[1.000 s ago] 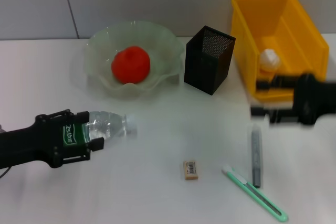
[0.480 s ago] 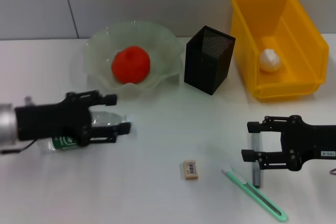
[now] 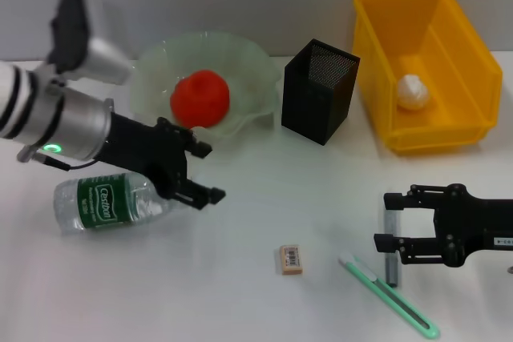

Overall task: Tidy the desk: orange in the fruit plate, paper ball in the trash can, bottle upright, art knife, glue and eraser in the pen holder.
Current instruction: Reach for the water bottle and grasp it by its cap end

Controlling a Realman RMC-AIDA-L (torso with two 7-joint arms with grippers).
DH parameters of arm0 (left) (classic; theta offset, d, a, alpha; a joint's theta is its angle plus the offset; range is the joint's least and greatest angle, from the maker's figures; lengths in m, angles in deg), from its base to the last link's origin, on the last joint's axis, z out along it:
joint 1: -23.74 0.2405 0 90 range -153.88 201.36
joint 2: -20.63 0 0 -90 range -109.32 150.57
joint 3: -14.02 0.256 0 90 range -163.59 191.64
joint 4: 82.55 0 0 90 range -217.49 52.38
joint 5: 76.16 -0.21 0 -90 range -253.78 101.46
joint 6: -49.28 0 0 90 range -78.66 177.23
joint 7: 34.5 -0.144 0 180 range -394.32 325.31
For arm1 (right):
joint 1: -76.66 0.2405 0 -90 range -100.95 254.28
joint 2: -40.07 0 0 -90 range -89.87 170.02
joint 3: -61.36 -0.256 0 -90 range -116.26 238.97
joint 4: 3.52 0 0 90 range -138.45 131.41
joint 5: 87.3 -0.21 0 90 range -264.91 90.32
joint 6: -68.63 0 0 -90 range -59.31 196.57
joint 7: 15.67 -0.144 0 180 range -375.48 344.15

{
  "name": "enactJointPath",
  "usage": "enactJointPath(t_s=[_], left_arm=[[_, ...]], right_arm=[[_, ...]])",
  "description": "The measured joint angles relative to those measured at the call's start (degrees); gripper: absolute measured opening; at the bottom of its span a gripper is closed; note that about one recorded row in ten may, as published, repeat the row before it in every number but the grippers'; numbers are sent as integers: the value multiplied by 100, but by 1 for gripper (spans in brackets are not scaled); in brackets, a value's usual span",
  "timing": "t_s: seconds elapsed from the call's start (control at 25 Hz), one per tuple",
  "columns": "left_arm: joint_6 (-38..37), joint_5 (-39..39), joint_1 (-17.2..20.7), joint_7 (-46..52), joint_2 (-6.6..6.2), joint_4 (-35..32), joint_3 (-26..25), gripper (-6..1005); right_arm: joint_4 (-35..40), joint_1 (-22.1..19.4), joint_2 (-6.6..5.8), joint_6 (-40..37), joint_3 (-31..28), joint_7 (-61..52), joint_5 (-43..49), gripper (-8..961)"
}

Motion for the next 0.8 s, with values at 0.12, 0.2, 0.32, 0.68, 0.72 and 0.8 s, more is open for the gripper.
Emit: enactJointPath(t_s=[0.12,0.2,0.32,0.68,0.72,0.8], left_arm=[[355,-286,-122,446,-6,-38,654,662],[446,-355,-137,549,-6,-53,797,661],[887,-669,-190,1001,2,-96,1527,659],[1197,-970,-263,1372,14,35,1964,653],[1252,-1027,-276,1381,15,101,1983,652],[1262,-1044,-285,1381,16,125,1989,651]], right_arm=[[-8,-7,1,2,-24,-4,0,739],[-9,-7,3,4,-28,-5,0,739],[-11,-7,15,32,-35,-16,0,739],[-12,6,37,68,-36,-56,0,739],[-12,12,40,68,-36,-64,0,739],[-12,16,42,68,-36,-69,0,739]])
